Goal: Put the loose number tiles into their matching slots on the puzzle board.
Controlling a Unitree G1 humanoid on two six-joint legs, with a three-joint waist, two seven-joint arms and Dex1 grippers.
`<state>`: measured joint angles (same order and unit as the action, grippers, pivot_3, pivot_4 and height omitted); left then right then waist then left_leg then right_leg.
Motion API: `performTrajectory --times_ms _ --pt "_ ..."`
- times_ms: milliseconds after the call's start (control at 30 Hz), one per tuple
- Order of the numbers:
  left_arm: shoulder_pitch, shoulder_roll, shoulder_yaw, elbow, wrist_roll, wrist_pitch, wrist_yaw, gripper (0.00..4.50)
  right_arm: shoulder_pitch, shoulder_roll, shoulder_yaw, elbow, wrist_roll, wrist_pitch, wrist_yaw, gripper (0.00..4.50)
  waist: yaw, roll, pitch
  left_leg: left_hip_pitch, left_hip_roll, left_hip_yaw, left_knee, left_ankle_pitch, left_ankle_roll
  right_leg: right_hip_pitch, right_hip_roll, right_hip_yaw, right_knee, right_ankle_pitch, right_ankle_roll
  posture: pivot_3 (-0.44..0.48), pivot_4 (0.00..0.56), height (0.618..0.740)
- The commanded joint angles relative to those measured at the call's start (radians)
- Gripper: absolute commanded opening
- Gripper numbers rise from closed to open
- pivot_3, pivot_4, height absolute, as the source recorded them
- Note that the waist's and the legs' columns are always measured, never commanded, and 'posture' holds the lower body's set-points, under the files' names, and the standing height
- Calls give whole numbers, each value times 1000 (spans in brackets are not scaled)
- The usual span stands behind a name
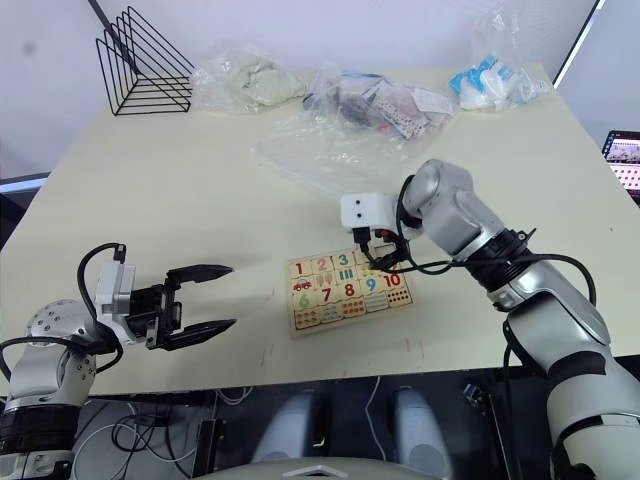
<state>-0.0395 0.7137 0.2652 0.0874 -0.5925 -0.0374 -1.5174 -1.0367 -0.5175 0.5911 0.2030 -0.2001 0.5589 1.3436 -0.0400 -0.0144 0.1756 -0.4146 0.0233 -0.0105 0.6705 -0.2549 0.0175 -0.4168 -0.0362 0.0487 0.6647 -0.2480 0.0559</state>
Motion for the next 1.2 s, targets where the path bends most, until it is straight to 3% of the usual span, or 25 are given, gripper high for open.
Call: performTrajectory --times_ms 33,67,167,333,400,867,1200 --pt "7 1 18 -38 -19 -16 4 4500 26 -12 -79 -26 43 -5 -25 4439 0 0 0 0 0 0 0 0 0 0 0 0 0 0 0 0 150 740" --pt "7 1 17 -37 -18 -16 4 4500 36 -15 -93 -29 53 -6 -30 4439 0 0 0 0 0 0 0 0 0 0 0 0 0 0 0 0 150 740" --pt "2 2 14 -34 -17 -15 2 4500 77 -13 -154 -49 103 -10 -54 3233 0 0 0 0 0 0 0 0 0 0 0 0 0 0 0 0 150 740" --pt "-9 6 12 -29 -17 -11 -2 4500 133 -14 -211 -66 148 -25 -104 615 0 0 0 0 0 0 0 0 0 0 0 1 0 0 0 0 150 740" --pt "-11 7 11 -28 -17 -10 -3 4500 158 -9 -237 -72 170 -37 -125 23 0 0 0 0 0 0 0 0 0 0 0 0 0 0 0 0 150 740" --pt "-10 9 11 -31 -18 -4 -6 4500 354 67 -369 -90 319 -132 -262 23 1 0 0 0 0 0 0 0 0 1 0 0 0 0 0 0 150 740" --pt "-15 9 10 -27 -16 -4 -6 4500 418 71 -342 -40 314 -204 -292 23 1 0 0 0 0 1 0 0 0 1 0 0 0 0 0 0 150 740"
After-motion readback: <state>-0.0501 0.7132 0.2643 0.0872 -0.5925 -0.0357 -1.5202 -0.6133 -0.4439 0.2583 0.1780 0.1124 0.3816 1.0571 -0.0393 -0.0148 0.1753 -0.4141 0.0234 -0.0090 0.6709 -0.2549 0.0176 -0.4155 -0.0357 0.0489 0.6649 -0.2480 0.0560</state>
